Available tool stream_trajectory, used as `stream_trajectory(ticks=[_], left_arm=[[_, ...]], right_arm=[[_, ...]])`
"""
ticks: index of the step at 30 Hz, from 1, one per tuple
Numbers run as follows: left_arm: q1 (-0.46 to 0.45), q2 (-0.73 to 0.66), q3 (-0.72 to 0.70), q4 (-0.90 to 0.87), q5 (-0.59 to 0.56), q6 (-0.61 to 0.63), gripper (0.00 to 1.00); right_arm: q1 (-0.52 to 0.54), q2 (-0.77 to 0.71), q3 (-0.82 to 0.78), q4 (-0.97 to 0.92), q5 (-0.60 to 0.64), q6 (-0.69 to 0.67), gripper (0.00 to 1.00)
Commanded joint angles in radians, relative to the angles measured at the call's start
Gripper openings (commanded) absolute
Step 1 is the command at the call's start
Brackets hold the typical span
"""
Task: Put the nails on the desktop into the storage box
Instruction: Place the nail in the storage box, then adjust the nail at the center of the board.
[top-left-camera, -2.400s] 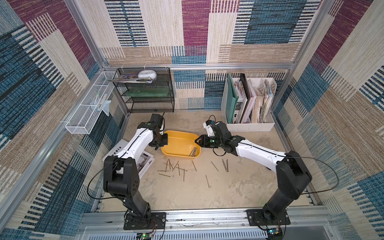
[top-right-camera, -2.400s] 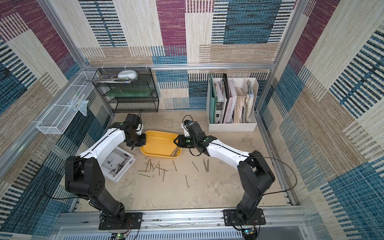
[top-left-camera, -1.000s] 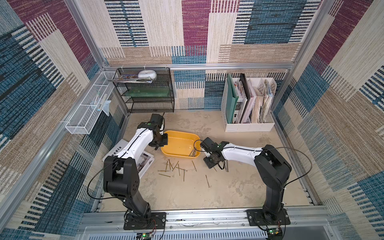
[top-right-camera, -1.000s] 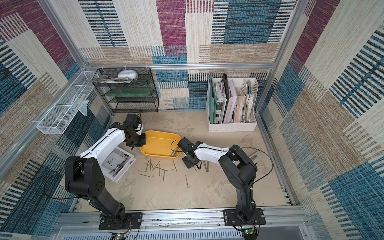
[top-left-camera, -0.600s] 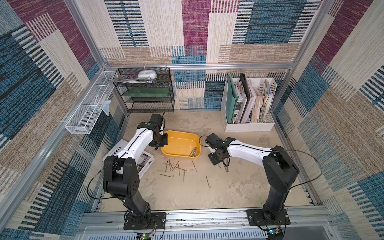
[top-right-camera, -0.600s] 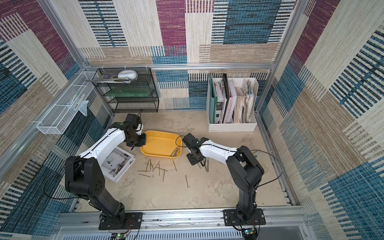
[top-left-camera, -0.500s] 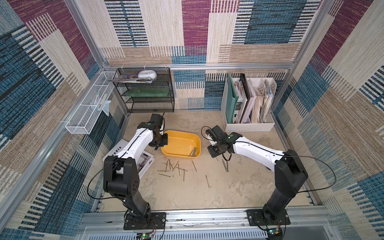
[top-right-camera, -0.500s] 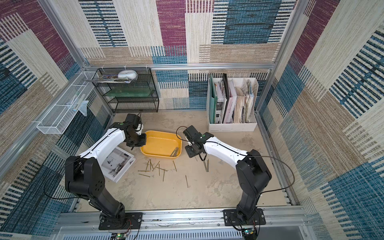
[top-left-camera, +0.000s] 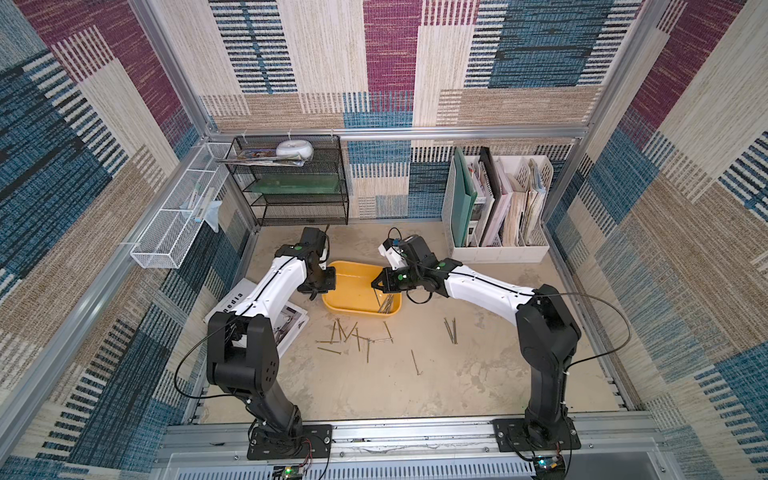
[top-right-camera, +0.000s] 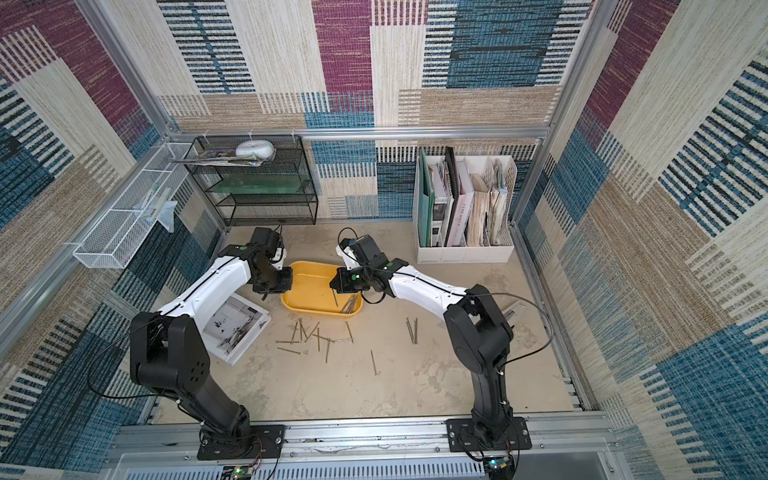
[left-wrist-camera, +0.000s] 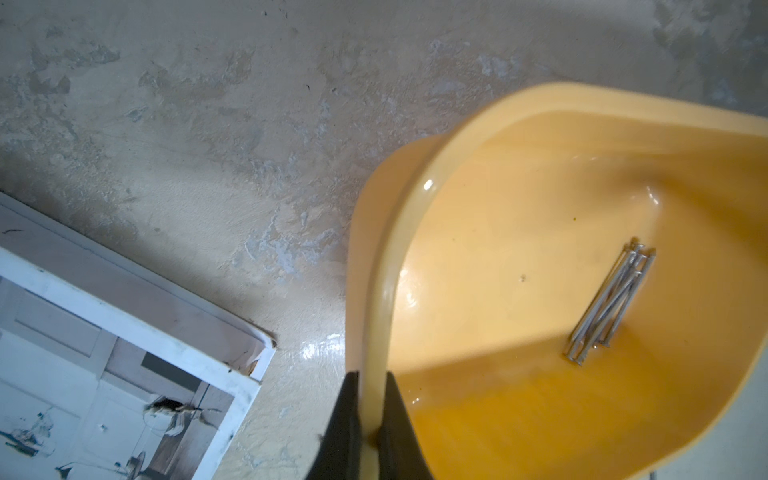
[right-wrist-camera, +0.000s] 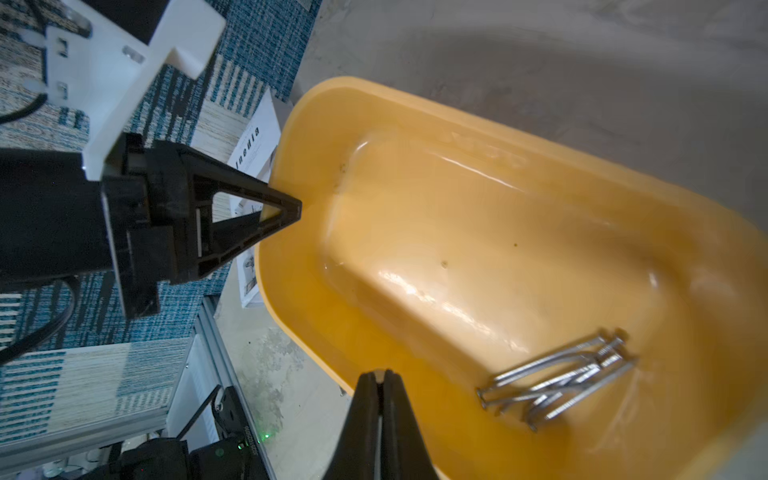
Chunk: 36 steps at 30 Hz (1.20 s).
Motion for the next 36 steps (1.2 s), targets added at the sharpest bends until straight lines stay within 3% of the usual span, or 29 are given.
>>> stream_trajectory(ticks=[1, 8, 12, 16, 22, 24, 27, 36], left_arm=[[0.001, 0.000, 0.011, -0.003, 0.010, 0.001, 0.00], [0.001, -0.002, 0.011, -0.002, 0.010, 0.001, 0.00], [0.001, -0.002, 0.011, -0.002, 0.011, 0.002, 0.00], [0.001, -0.004, 0.011, -0.002, 0.010, 0.004, 0.00], [0.001, -0.004, 0.010, -0.002, 0.014, 0.002, 0.00], [0.001, -0.005, 0.012, -0.002, 0.016, 0.002, 0.00], [0.002, -0.006, 0.011, -0.002, 0.020, 0.000, 0.00], [0.001, -0.010, 0.010, -0.002, 0.028, -0.001, 0.00]], right_arm=[[0.001, 0.053, -0.006, 0.177, -0.040, 0.145, 0.00], [0.001, 0.116, 0.044, 0.111, 0.005, 0.134, 0.02], [-0.008, 0.111, 0.038, 0.059, -0.025, 0.108, 0.34], [-0.035, 0.012, 0.004, -0.094, 0.027, 0.011, 0.43], [-0.138, -0.272, -0.204, -0.302, 0.182, -0.101, 0.43], [-0.152, -0.348, -0.247, -0.481, 0.399, -0.141, 0.43], [-0.160, -0.392, -0.337, -0.604, 0.597, -0.160, 0.42], [-0.182, -0.320, -0.456, -0.586, 0.628, -0.171, 0.24]])
